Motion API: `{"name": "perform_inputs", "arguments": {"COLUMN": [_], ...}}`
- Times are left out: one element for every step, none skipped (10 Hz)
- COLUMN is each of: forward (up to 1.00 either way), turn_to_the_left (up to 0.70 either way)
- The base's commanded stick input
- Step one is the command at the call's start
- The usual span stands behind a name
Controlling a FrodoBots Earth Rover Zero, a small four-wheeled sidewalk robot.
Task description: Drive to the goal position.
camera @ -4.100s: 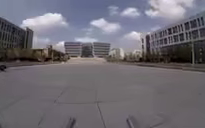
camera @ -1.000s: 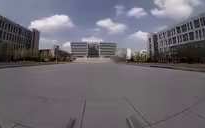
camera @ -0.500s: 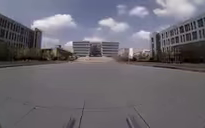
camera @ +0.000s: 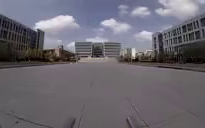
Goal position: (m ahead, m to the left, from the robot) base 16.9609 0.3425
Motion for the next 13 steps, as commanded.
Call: {"name": "perform_inputs", "arguments": {"forward": [0.70, 0.70, 0.70, 0.70, 0.70, 0.70, 0.70, 0.70, 0.70, 0.70, 0.70, 0.70, 0.70], "turn_to_the_left": [0.07, 0.07, 0.07, 0.07, 0.07, 0.07, 0.07, 0.07, 0.07, 0.07, 0.07, 0.07, 0.07]}}
